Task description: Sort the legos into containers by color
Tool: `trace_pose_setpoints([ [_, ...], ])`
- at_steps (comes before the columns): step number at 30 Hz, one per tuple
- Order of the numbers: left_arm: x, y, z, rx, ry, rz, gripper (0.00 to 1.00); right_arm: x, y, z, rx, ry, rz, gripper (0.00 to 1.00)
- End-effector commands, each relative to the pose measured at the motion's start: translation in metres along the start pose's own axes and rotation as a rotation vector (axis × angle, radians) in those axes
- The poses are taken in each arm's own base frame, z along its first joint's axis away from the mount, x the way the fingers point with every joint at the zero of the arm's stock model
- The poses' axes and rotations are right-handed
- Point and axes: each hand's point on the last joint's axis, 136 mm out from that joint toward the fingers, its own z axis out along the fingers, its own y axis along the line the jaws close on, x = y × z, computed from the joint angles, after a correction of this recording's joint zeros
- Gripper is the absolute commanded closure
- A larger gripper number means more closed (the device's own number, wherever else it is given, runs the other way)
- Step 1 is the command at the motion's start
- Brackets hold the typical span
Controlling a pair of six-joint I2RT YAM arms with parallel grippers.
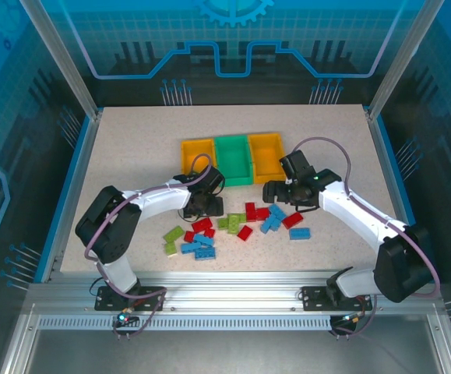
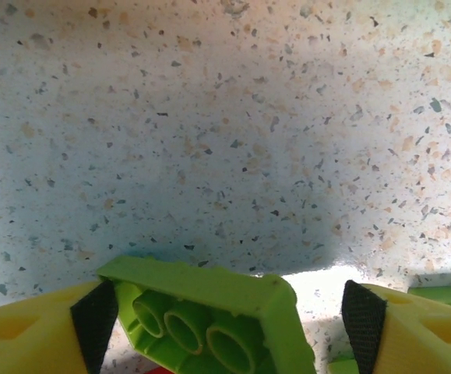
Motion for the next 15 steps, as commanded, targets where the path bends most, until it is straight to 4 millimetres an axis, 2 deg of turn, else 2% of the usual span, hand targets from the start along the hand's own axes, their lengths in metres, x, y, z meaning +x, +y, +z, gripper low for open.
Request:
trace_pose_setpoints([
  [1,-0.0025,-0.0013,-0.0056,-0.017,-0.01,0.035,0.29,0.0011,-0.0011,-0.0016,-0.01,0.006,0.006,0.03],
  [6,-0.0028,-0.0024,-0.0003,-0.019,-0.007,0.027,0.47,0.0022,-0.0046,-0.0058,0.003,0.001,-0.002,0.03],
  [10,-0.0063,-0.0031,-0.0034,-0.024,-0.015,0.036,0.47,0.003,-0.0059,-0.0077,0.001,-0.006,0.001,0.03],
  [15,-0.0085,-0.0025,-0.0061,-0.027,-0.025,0.039,0.6,0.0042,-0.0052,-0.0051,-0.005,0.001,0.008,0.03],
])
